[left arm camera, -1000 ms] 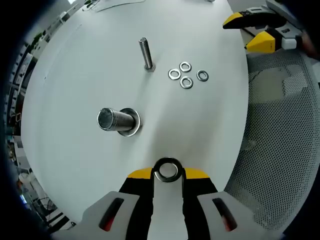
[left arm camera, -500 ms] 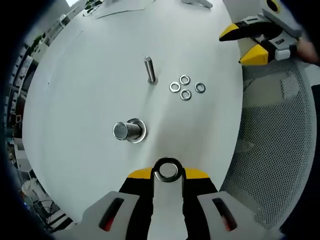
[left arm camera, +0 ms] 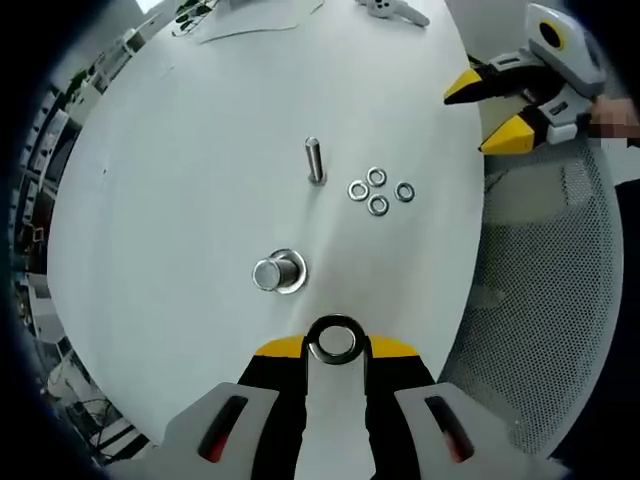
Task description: Place the washer onto the threaded stud by aligning its center hole with the stud, sliding it down to the base, and recovering from edge contact or off-axis alignment until the washer reaches the visible bottom stop.
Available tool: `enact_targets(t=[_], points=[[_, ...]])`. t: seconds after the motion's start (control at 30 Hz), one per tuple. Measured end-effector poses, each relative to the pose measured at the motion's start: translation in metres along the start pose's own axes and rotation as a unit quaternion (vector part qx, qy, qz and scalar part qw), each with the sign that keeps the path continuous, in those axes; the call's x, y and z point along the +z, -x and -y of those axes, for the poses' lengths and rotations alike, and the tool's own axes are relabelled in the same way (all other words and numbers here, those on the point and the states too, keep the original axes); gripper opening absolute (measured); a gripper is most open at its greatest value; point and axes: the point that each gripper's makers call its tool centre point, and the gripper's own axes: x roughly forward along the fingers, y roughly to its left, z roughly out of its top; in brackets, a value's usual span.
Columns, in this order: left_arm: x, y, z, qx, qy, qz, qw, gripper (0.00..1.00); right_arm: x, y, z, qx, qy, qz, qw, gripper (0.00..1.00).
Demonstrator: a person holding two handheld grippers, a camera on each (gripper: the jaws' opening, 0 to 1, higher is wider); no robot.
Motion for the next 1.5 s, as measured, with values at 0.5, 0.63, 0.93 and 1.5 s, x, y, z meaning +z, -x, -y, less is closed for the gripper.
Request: enact_targets(t=[0.5,0.63,0.93,1.5], points=[[0.01,0.016,-0.013,-0.001,0.012,0.008,0.9999,0.18,0.0,0.0,0.0,0.001,0.001,0.001,1.0,0.41],[0.015,0.021,-0.018,0.001,0.013,0.013,0.9998,0.18,0.0,0.001,-0.001,0.002,0.002,0.0,1.0,0.41],[0.025,0.024,-0.024,0.005,0.01,0.016,0.9998,0.18,0.001,0.001,-0.001,0.002,0.001,0.002,1.0,0.41],[0.037,0.024,-0.034,0.013,0.011,0.023,0.9996,0.18,0.001,0.0,-0.001,0.003,0.001,0.004,1.0,0.41]])
